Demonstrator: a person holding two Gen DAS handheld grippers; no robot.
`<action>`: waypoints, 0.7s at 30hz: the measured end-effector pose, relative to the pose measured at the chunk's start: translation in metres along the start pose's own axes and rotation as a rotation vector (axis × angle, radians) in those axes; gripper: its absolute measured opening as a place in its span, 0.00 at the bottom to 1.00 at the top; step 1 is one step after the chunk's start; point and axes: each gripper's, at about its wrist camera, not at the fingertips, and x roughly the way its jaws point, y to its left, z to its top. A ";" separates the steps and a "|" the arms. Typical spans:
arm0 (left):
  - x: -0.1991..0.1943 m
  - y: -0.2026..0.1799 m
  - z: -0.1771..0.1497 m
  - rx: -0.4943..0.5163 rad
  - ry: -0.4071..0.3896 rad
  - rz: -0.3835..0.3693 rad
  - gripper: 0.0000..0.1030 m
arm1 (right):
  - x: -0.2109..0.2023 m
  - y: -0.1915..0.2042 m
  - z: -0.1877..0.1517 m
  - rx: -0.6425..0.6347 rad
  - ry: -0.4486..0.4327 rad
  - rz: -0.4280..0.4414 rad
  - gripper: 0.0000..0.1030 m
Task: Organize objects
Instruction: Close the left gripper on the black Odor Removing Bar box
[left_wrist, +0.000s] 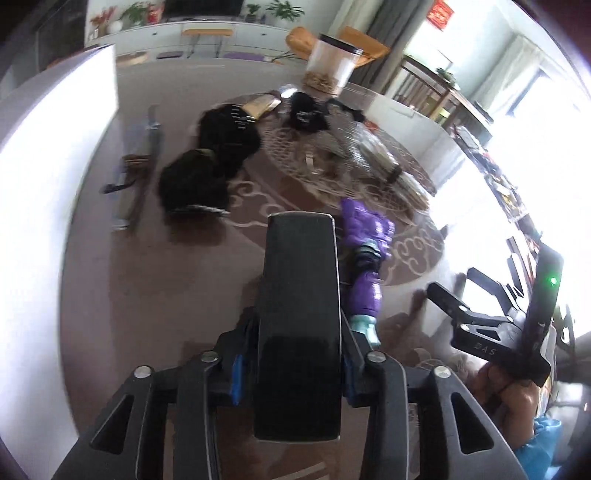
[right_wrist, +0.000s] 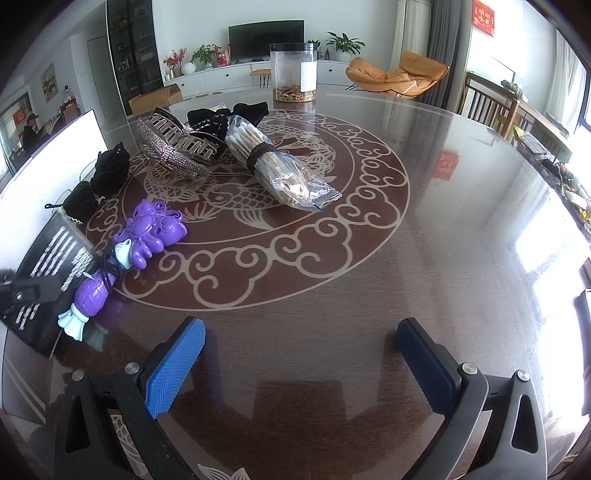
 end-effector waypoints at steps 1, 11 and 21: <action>-0.003 0.004 0.002 -0.007 -0.009 0.014 0.44 | 0.000 0.000 0.000 0.000 0.000 0.000 1.00; -0.017 0.020 0.012 -0.033 -0.043 0.100 0.61 | 0.000 0.000 0.000 0.000 0.000 0.000 1.00; 0.011 0.013 0.004 0.032 -0.014 0.187 0.76 | 0.000 0.000 0.000 0.001 -0.001 -0.001 1.00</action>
